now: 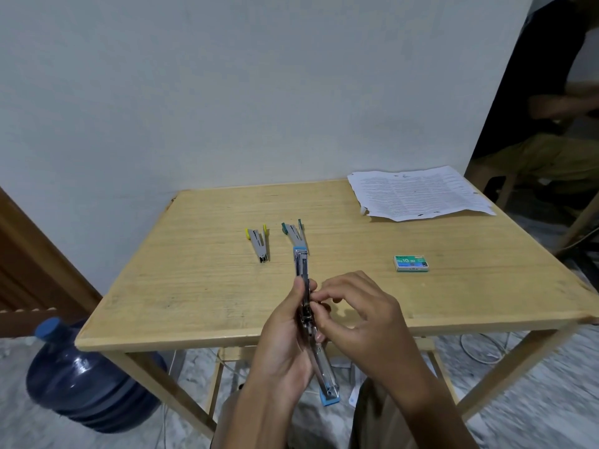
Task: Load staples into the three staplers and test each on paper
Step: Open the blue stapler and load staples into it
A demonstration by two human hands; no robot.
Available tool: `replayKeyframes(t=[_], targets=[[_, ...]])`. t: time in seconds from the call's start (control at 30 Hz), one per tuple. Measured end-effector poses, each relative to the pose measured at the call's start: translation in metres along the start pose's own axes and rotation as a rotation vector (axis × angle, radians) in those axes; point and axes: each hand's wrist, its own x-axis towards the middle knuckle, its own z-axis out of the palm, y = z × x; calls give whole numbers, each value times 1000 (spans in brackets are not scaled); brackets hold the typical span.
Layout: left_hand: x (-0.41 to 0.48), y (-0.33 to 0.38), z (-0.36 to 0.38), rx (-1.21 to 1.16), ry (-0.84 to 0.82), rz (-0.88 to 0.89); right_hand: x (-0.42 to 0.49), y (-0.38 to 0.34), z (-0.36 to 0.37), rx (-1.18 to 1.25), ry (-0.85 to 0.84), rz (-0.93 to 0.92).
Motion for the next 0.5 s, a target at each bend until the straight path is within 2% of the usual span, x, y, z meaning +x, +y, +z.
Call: replayKeyframes(t=[0.13,0.27,0.5], targets=[[3,-6,-3,107,-46,-8,0,-3,-1,-17,-59,146],[2,-11,-1,217,-77,7,-4,-2,5,65,-98,327],[-2,-8,2,270,-30,-2,-5,2,9,130,-108,418]])
